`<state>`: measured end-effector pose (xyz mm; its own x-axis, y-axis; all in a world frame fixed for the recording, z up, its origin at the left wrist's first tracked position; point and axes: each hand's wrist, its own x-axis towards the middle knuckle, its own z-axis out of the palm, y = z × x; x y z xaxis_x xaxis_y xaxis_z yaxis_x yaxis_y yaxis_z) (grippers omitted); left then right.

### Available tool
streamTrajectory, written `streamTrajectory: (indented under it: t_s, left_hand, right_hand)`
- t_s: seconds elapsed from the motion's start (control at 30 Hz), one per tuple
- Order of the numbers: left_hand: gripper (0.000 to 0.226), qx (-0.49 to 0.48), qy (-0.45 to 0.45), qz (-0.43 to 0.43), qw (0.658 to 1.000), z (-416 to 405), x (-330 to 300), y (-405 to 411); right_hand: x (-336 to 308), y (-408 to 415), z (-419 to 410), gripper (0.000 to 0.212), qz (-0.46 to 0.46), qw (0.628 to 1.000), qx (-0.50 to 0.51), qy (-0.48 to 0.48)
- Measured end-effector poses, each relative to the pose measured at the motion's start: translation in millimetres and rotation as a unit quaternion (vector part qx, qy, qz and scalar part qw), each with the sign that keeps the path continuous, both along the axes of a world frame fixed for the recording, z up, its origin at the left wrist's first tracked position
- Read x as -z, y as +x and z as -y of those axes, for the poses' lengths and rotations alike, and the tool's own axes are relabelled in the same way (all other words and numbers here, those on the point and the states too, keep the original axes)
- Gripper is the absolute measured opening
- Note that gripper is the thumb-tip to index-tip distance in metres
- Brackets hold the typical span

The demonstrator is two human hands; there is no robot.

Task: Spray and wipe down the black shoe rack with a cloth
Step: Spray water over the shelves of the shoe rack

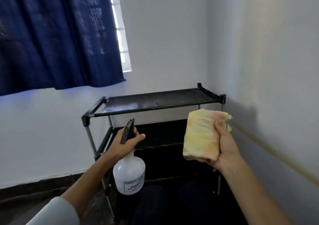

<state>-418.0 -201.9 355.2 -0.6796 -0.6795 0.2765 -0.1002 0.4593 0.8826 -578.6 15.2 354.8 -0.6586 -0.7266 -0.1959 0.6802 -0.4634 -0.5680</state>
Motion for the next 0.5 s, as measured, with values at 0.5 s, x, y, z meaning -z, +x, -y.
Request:
streamTrajectory:
  t_s: [0.5]
  left_hand:
    - [0.020,-0.019,-0.070,-0.025,0.997,24.1,-88.7,30.1]
  right_hand:
    - [-92.4,17.2,85.6,0.058,-0.078,0.992,-0.091,0.040]
